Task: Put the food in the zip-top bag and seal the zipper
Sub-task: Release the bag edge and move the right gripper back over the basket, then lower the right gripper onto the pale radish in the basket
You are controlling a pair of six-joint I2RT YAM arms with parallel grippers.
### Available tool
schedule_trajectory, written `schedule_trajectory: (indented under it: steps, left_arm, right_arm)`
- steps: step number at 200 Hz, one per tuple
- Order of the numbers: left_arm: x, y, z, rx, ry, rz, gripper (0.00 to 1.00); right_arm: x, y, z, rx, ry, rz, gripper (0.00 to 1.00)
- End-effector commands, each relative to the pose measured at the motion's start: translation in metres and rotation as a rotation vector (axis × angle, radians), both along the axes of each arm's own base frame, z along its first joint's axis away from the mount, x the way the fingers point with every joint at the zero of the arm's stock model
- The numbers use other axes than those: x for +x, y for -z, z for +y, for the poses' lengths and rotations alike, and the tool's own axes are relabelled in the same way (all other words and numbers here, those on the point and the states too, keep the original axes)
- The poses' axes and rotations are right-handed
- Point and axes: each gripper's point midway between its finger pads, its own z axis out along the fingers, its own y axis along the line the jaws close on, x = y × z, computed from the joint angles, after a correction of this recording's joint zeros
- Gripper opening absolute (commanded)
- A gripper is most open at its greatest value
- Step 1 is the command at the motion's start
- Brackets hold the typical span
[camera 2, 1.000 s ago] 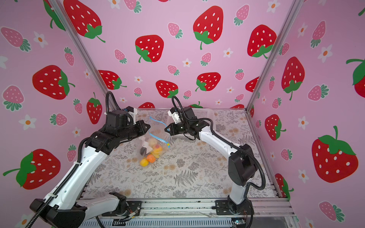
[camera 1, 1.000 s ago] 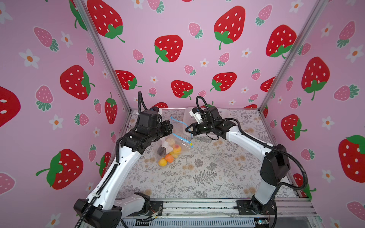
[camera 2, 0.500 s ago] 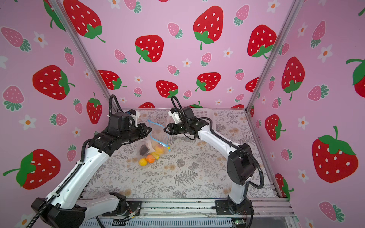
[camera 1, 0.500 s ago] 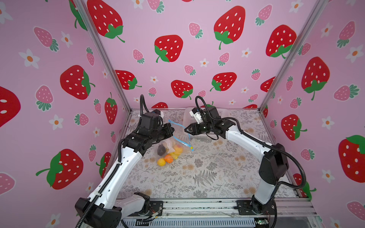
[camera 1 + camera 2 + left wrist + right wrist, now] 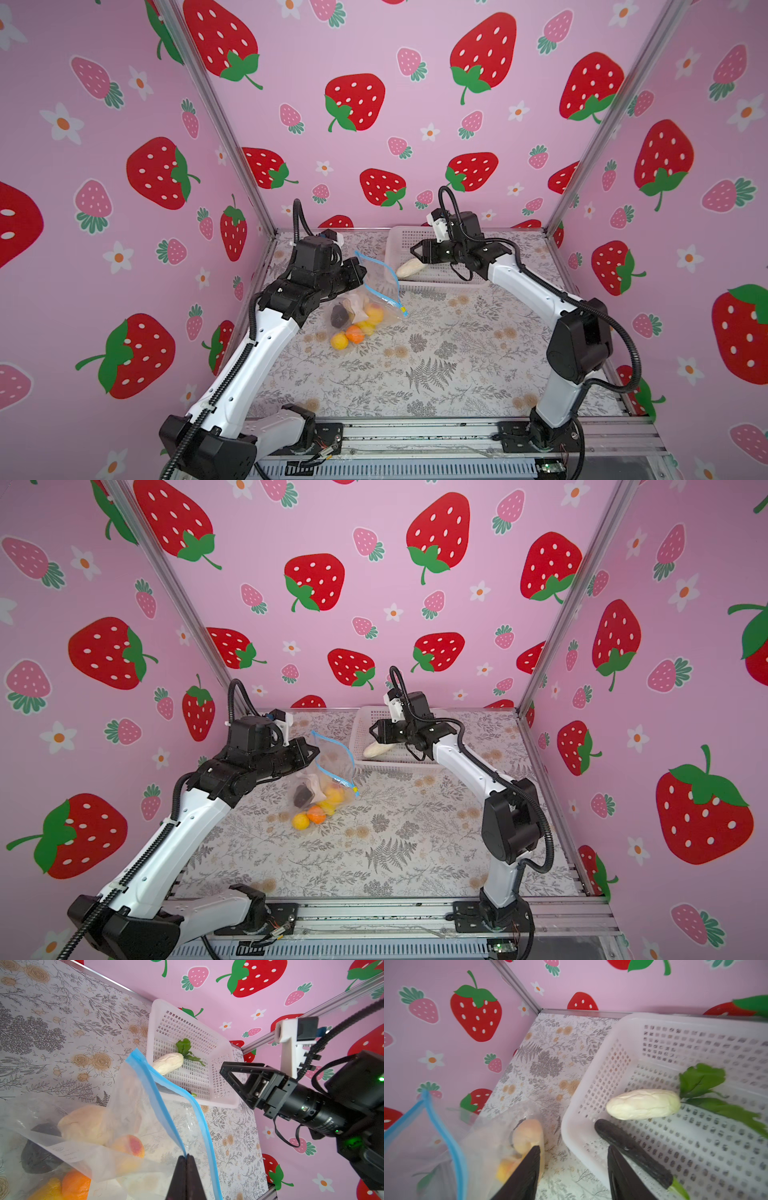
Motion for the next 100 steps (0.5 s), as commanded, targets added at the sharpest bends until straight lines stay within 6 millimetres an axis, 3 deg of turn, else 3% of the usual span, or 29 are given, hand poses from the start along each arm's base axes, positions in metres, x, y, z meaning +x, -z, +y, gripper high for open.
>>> schedule_trajectory:
  steps: [1,22,59,100]
  left_arm:
    - [0.004,0.002,-0.002,-0.006,0.014,-0.007,0.0]
    - [0.005,0.003,-0.003,-0.008,0.017,-0.005,0.0]
    - [0.008,0.008,-0.005,-0.012,0.018,0.006,0.0]
    - [0.01,0.013,-0.003,-0.012,0.012,0.016,0.0]
  right_arm:
    - [0.043,0.023,-0.018,-0.068,0.207,-0.017,0.57]
    - [0.067,0.04,-0.034,-0.103,0.406,0.047,0.58]
    - [0.094,0.06,-0.05,-0.115,0.621,0.082,0.6]
    - [0.105,0.096,-0.05,-0.186,0.727,0.216,0.66]
